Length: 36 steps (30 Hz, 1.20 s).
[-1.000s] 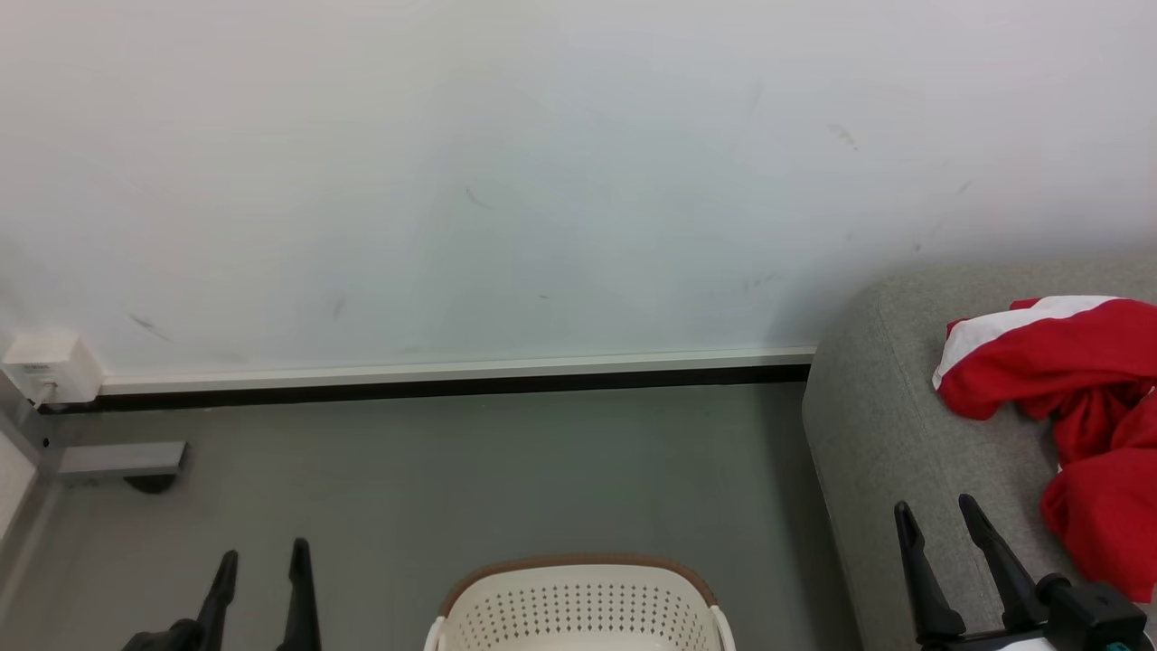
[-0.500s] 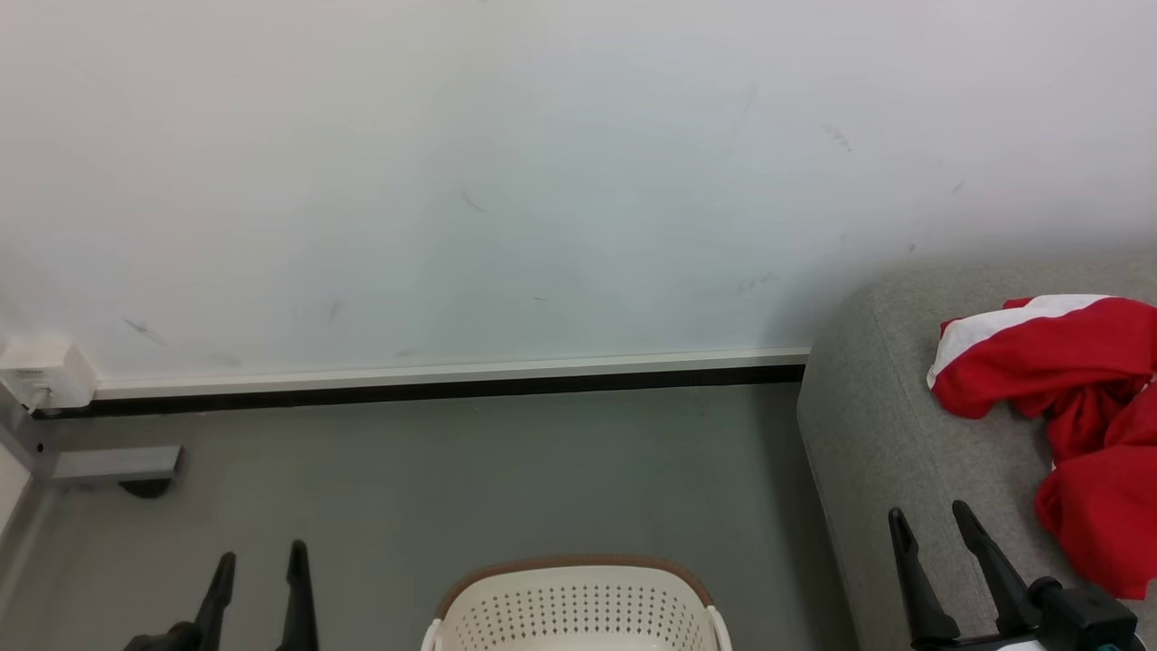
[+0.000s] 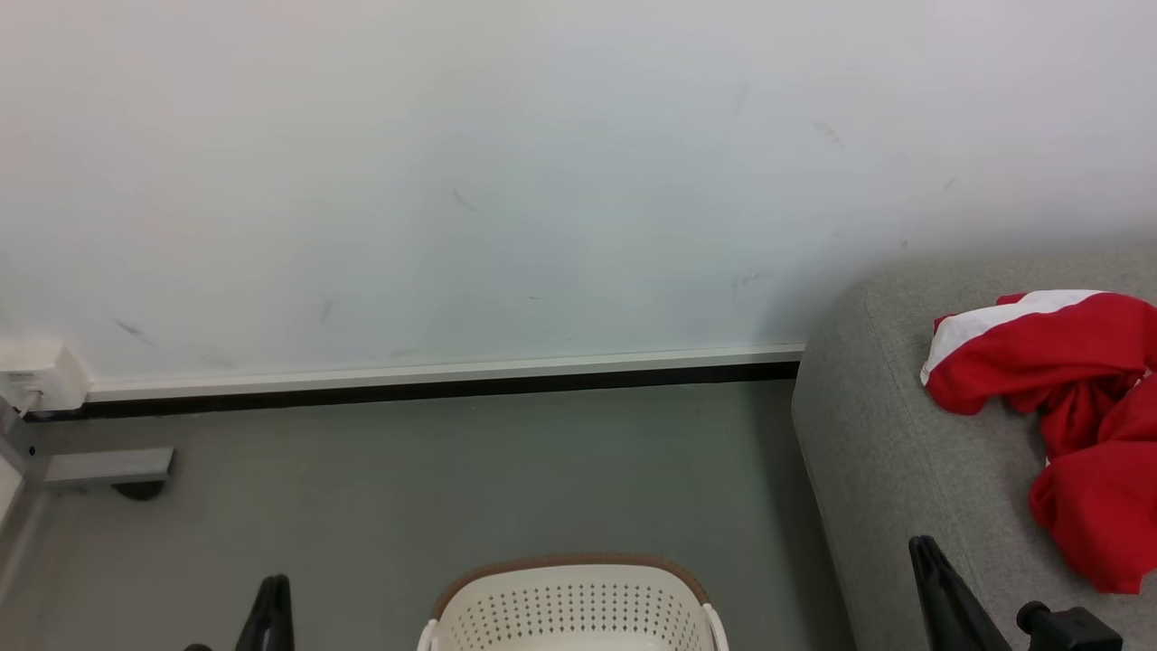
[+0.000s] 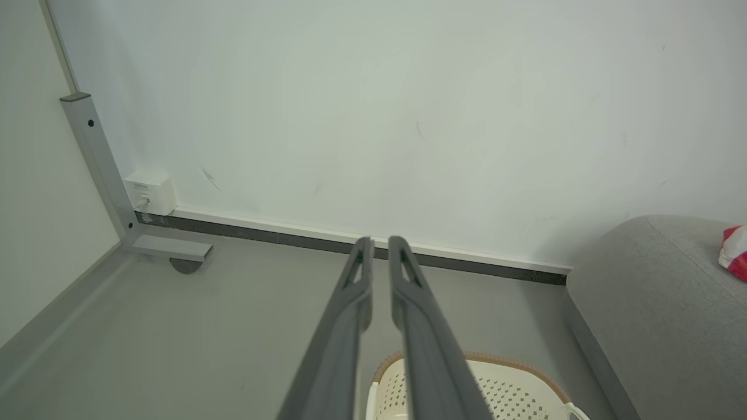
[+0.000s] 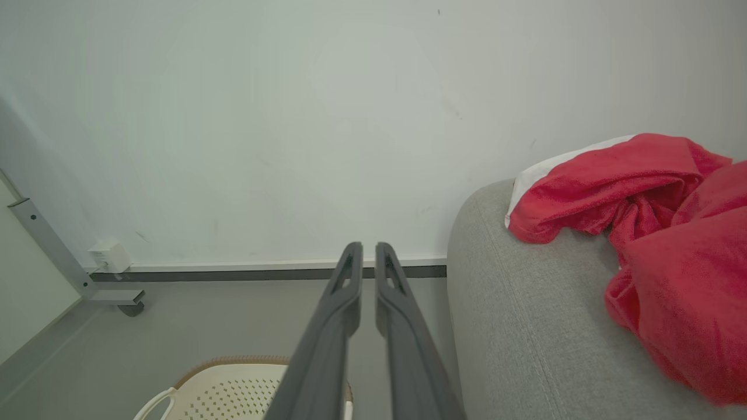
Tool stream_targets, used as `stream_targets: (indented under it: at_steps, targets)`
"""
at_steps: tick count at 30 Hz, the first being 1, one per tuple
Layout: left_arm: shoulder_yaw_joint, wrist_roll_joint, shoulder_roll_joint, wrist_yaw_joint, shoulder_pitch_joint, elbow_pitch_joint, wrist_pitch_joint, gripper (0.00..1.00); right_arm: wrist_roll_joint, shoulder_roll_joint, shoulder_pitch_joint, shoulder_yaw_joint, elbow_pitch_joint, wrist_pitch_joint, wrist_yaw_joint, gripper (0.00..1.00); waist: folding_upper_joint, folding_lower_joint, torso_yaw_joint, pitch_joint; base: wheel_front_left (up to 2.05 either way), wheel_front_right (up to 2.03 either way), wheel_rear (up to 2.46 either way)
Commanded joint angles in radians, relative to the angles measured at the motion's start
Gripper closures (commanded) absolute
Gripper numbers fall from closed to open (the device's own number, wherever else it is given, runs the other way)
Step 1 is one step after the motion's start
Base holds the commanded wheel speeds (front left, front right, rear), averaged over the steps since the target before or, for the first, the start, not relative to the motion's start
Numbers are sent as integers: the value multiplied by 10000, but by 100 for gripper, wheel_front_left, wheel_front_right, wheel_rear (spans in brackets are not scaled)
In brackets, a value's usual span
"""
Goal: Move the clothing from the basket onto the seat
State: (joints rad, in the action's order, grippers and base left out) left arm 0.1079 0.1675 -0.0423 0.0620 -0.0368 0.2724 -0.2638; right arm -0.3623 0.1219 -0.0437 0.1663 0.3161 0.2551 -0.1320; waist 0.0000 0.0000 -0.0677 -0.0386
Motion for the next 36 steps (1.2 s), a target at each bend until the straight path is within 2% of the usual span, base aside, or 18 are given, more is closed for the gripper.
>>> stream_targets:
  at_steps: [1, 13, 36]
  targets:
    - [65, 183, 0, 11, 79, 79, 101, 100, -189, -15, 0, -41, 3, -56, 0, 100, 0, 0, 6, 3, 0, 0, 0]
    - [106, 2313, -15, 101, 366, 70, 698, 100, -2033, -112, -150, -459, -82, -600, 2, 100, 0, 0, 66, 32, 0, 0, 0]
    - [45, 6004, -46, -1, 642, -417, 1576, 100, -5213, -266, -396, -1151, -249, -1516, 7, 100, 0, 0, 189, 100, 0, 0, 0]
